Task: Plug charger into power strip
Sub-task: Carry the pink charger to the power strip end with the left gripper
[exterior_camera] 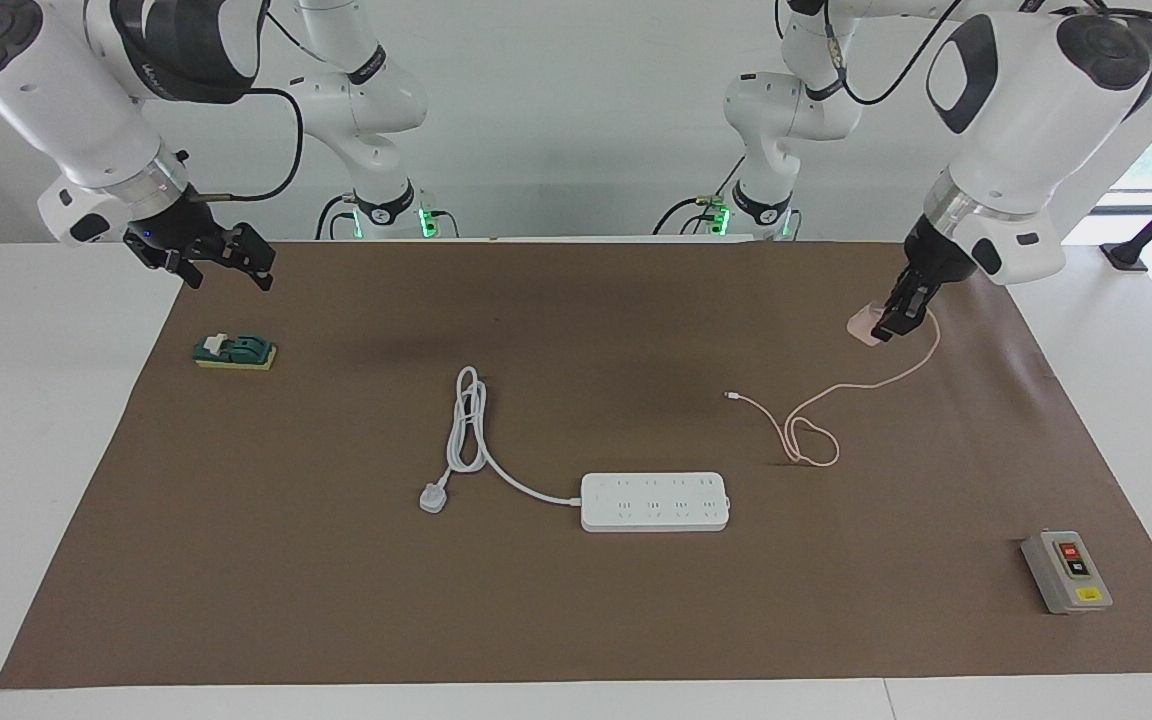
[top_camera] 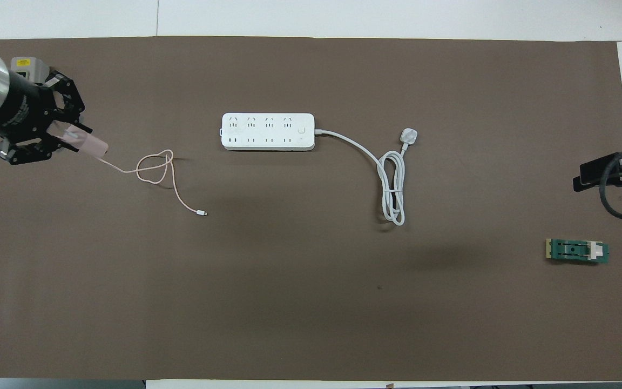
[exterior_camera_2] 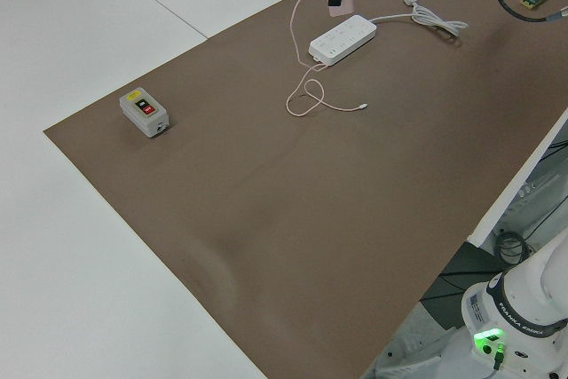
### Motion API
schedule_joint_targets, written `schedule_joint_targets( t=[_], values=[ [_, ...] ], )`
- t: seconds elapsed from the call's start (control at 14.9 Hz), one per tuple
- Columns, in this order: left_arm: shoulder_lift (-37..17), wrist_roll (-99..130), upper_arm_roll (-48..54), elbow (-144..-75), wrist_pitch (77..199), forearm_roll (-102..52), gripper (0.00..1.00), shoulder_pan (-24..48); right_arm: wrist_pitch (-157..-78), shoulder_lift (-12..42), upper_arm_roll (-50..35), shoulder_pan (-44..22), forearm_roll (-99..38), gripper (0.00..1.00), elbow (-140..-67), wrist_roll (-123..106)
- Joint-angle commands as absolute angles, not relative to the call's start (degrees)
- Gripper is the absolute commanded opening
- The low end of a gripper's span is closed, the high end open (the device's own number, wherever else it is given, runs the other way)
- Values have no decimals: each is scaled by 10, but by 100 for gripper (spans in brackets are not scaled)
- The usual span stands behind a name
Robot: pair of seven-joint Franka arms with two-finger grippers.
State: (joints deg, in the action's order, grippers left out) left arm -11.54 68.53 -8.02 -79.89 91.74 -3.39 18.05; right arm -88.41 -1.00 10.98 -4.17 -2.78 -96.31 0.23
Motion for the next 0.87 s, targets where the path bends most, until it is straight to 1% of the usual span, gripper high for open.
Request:
schedule_joint_targets(
  t=[0.0,0.07,0.13,0.33,0.54,0.67,0.8],
  values=[
    [-155,852,-86,-780,971,-11,0,207,-864,-4,105,-35,-18,100,-939,12],
    [-169,903,-86,-775,983,-1,0,214,-862,-4,105,-35,-18,100,-939,12],
    [-197,935,-87,-750,978,12,0,231,-864,-4,105,-36,-18,100,-940,12],
    [-271,1004,-91,-687,950,32,0,243,-864,-5,106,-36,-21,100,-944,11],
    [-314,1048,-91,-658,958,33,0,253,-860,-7,103,-33,-21,100,-946,17],
    [-350,1077,-91,-626,962,33,0,257,-859,-7,103,-34,-21,100,-946,16],
    [-369,1090,-92,-622,964,35,0,270,-858,-14,103,-39,-21,100,-948,16]
  ],
)
